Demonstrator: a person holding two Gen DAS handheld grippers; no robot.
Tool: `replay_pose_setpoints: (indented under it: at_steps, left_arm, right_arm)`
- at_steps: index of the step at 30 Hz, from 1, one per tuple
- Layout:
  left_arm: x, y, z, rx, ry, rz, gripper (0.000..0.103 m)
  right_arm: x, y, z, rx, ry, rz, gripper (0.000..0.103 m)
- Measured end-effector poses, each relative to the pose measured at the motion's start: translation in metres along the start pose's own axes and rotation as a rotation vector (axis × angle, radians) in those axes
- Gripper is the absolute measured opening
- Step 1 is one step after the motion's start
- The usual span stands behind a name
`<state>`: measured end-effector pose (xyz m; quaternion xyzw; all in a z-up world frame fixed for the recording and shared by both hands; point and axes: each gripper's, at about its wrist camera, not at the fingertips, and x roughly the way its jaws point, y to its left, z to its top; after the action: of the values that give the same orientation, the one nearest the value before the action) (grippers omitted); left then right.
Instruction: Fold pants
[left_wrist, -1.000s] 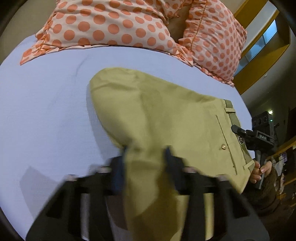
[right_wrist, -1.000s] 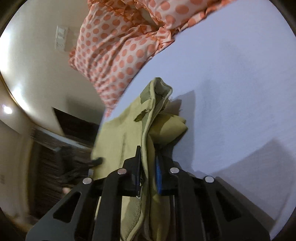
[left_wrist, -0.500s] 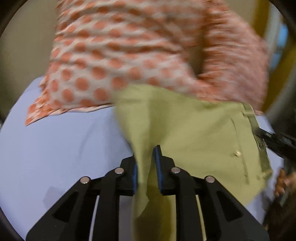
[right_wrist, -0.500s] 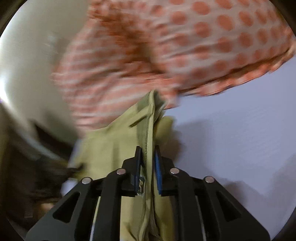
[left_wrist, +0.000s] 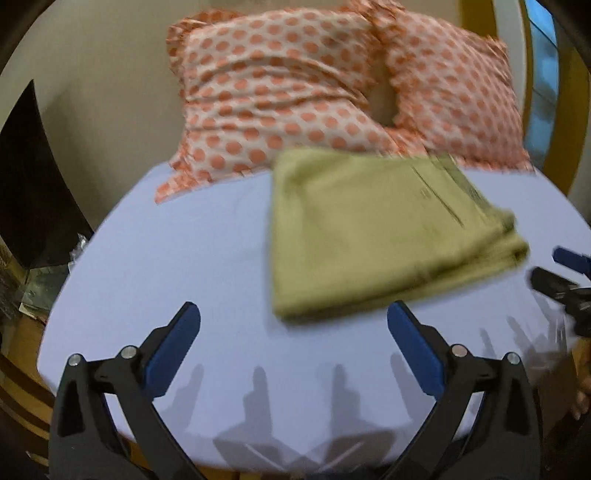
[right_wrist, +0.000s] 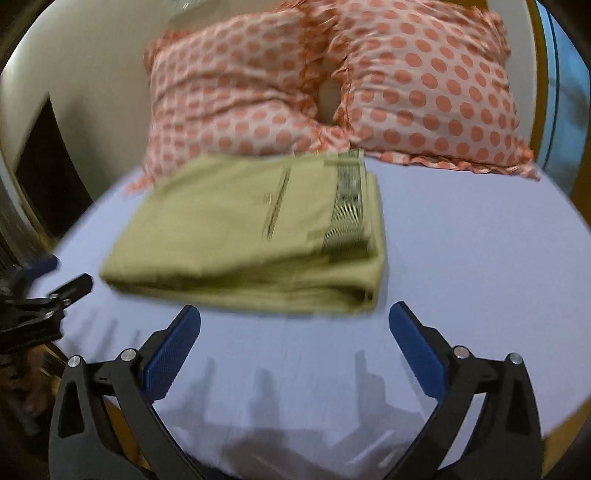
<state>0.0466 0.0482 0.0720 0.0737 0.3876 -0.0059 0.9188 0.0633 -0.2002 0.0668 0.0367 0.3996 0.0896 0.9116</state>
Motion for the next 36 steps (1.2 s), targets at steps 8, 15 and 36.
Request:
replay_pose_setpoints:
  at_steps: [8, 15, 36]
  left_arm:
    - [0.031, -0.009, -0.021, -0.034, 0.082, -0.020, 0.101]
    - [0.046, -0.009, -0.030, -0.073, 0.126, -0.078, 0.101]
    - [0.045, -0.010, -0.034, -0.072, 0.098, -0.085, 0.101]
  right_arm:
    - [0.033, 0.031, -0.027, -0.062, 0.113, -0.125, 0.102]
    - [0.035, 0.031, -0.030, -0.025, 0.091, -0.115, 0.102]
    - [0.035, 0.032, -0.029, -0.012, 0.090, -0.122, 0.102]
